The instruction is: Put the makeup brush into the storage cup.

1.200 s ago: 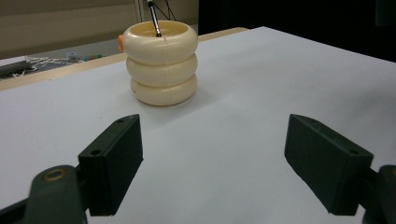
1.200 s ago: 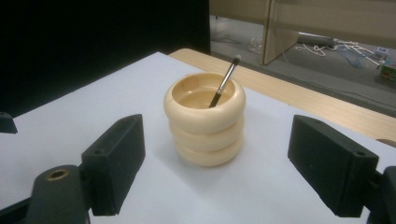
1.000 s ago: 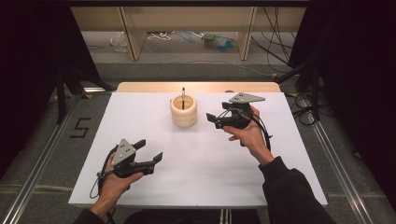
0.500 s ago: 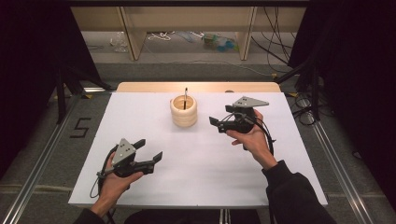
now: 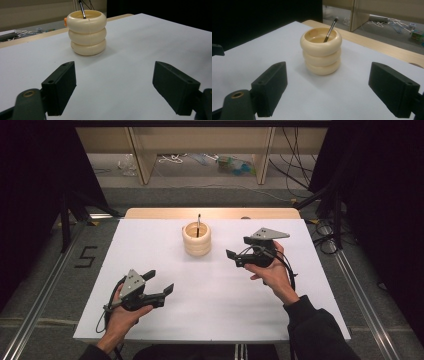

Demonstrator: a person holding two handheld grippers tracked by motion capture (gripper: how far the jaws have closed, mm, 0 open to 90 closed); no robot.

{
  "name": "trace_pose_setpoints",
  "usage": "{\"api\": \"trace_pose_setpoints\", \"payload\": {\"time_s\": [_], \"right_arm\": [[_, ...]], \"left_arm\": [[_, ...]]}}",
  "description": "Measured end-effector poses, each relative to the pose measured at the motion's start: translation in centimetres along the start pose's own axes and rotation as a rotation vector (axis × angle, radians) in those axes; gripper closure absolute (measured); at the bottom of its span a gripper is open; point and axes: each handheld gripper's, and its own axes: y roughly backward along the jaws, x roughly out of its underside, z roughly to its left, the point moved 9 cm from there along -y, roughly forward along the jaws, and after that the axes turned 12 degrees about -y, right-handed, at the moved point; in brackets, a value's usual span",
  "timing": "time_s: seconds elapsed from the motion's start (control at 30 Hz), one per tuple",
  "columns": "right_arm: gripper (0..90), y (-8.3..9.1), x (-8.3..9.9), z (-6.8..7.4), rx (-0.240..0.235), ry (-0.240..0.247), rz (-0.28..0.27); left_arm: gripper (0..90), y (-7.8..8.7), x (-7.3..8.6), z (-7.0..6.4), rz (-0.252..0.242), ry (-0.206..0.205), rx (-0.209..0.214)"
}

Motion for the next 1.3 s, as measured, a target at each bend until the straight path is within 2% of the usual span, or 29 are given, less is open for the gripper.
{"api": "trace_pose_setpoints", "payload": {"time_s": [0.07,0.2,0.23,0.43,0.5,0.53,0.67,0.8,0.87,0.97,1.0,1.13,1.2,1.3], "right_arm": [[16.5,0.3,0.3,0.0,0.005,0.001,0.010],[16.6,0.8,0.4,-0.1,0.004,-0.005,-0.011],[16.6,1.0,0.6,-0.2,0.011,-0.007,0.003],[16.5,1.6,1.3,-0.1,-0.010,-0.021,0.000],[16.4,1.9,1.5,-0.1,-0.003,-0.024,0.011],[16.4,2.1,1.5,0.0,-0.014,-0.022,-0.003],[16.4,2.5,2.0,0.1,-0.024,-0.022,-0.006],[16.4,3.0,2.6,-0.2,-0.010,-0.009,0.005],[16.4,3.3,2.8,-0.2,-0.017,-0.020,0.008],[16.4,3.7,3.1,-0.5,-0.008,-0.022,-0.006],[16.4,3.9,3.3,-0.7,0.003,-0.016,0.007],[16.4,4.3,3.7,-0.6,-0.012,-0.030,-0.001],[16.4,4.7,4.0,-0.7,-0.001,-0.023,0.008],[16.4,5.0,4.4,-0.9,0.014,-0.008,0.003]], "left_arm": [[19.2,0.0,0.0,0.0,-0.002,-0.004,0.001],[19.2,0.0,0.0,-0.1,0.001,-0.002,0.006],[19.2,-0.1,0.0,-0.1,0.000,-0.001,0.006],[19.2,-0.1,0.1,-0.1,0.001,-0.002,0.006],[19.2,-0.1,0.1,-0.1,0.000,0.000,0.006],[19.2,-0.1,0.1,-0.1,0.001,-0.001,0.006],[19.2,0.0,0.0,-0.1,0.001,-0.001,0.006],[19.2,0.0,0.1,0.0,0.002,0.000,0.005],[19.2,0.0,0.1,0.0,0.003,-0.002,0.006],[19.2,0.0,0.1,-0.1,0.004,-0.005,0.008],[19.3,0.0,0.1,-0.1,0.004,-0.005,0.008],[19.3,0.0,0.1,0.0,0.003,-0.003,0.006],[19.3,0.0,0.1,0.0,0.004,0.008,0.005],[19.3,0.0,0.1,0.0,0.003,0.003,0.005]]}}
